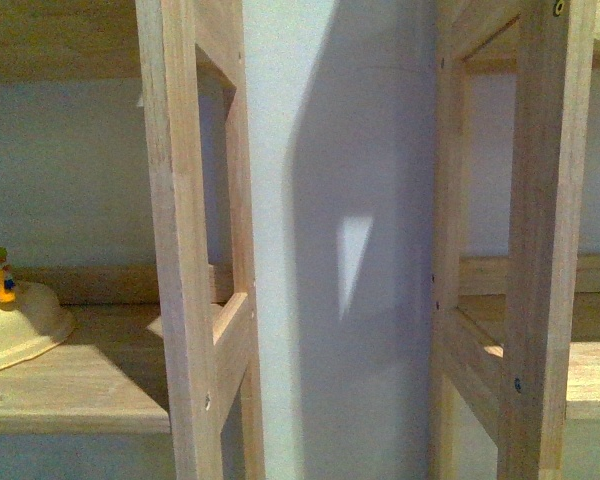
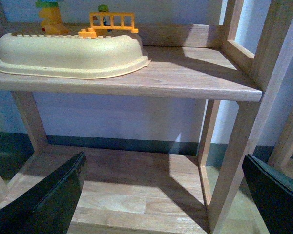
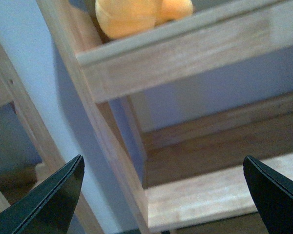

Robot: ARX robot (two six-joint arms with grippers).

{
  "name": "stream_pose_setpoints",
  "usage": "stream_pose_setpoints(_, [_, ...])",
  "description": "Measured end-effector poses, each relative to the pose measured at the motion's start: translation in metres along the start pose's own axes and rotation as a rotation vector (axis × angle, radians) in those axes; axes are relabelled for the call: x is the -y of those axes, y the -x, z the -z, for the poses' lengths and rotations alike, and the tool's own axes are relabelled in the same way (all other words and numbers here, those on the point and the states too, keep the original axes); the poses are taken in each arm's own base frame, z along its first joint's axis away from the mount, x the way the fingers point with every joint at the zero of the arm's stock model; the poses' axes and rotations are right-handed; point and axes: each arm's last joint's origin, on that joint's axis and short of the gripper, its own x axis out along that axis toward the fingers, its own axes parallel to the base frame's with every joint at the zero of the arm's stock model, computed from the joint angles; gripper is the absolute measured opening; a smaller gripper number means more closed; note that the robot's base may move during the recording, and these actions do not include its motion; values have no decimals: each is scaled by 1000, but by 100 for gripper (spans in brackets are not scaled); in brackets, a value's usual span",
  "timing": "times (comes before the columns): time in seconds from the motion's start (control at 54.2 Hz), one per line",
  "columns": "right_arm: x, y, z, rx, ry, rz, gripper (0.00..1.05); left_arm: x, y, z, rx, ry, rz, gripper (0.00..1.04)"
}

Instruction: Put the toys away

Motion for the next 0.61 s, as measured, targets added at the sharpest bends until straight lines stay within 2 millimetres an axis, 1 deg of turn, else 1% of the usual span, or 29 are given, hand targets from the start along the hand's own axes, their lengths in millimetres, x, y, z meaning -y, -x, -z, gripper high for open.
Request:
stream_pose_setpoints(0.037, [0,2,10,-27,-3,4,98,0,0,0,0,0,0,98])
stream_pose_setpoints(0.092, [0,4,19,-57,-4,-4,98,0,0,0,0,0,0,98])
stream_pose_setpoints(0.129, [0,4,22,-65,-3,-6,98,0,0,0,0,0,0,98])
stream_pose_setpoints(0.442, [-1,5,22,-63,-5,-8,98,0,0,0,0,0,0,98])
stream_pose_setpoints(0.479, [0,5,23,-81,16,-21,96,0,0,0,0,0,0,98])
stream_pose_setpoints(0.516, [1,8,27,-131,84,-55,90,0,0,0,0,0,0,98])
stream_pose_setpoints(0.608, [6,11,41,-160,186,-83,76,0,0,0,0,0,0,98])
